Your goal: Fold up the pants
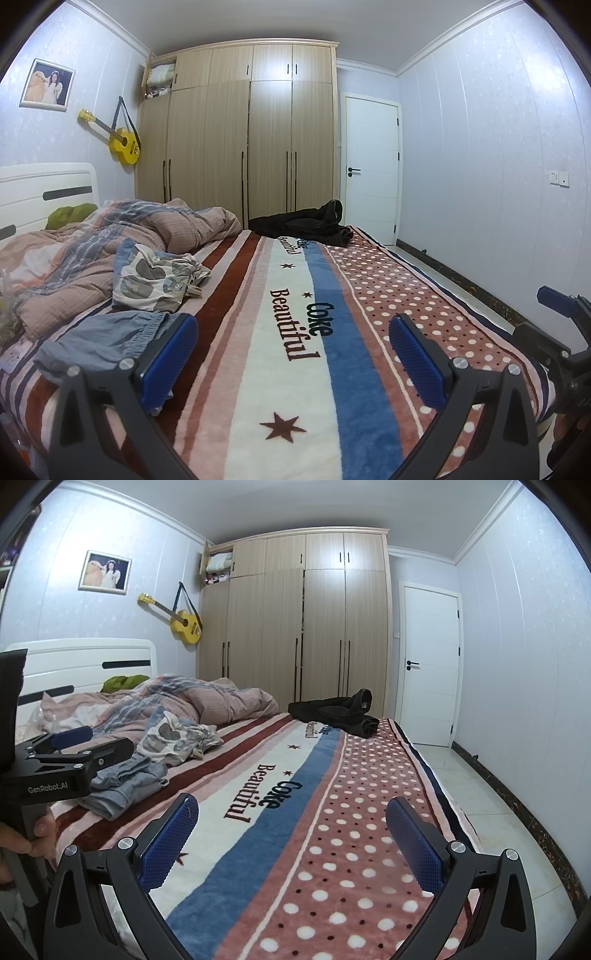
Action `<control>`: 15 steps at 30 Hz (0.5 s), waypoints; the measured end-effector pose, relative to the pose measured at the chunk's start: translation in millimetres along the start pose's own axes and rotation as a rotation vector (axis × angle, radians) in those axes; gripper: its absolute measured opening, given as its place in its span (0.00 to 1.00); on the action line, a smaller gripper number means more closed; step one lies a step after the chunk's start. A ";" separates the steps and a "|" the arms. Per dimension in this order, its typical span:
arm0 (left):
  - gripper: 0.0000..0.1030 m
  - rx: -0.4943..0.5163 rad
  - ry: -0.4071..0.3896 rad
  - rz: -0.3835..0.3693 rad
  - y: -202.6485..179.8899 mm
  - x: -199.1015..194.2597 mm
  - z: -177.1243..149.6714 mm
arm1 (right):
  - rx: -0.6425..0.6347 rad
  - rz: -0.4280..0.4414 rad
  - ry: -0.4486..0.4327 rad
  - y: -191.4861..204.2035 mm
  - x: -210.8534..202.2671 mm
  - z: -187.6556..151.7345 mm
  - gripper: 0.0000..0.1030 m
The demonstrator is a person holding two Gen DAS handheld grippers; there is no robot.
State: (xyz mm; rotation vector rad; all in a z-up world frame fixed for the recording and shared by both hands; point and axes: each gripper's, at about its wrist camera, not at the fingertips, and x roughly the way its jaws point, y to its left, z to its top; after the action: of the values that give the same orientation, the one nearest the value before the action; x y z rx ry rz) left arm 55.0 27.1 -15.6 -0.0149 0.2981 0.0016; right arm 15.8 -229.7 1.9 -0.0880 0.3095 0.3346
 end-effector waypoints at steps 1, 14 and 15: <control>0.99 -0.001 0.001 -0.001 0.1 -0.1 -0.1 | 0.000 0.001 0.000 -0.1 0.1 -0.1 0.99; 0.99 -0.001 -0.004 0.004 1.4 -5.1 -0.2 | 0.001 -0.002 0.000 2.9 -0.7 -0.8 0.99; 0.99 -0.002 -0.005 0.005 1.2 -5.0 0.3 | 0.000 -0.002 0.000 3.0 -0.8 -0.9 0.99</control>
State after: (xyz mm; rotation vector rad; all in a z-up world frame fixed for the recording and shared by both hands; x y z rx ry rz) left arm 50.2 28.3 -13.9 -0.0157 0.2936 0.0068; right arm 13.8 -227.2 1.1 -0.0879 0.3097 0.3327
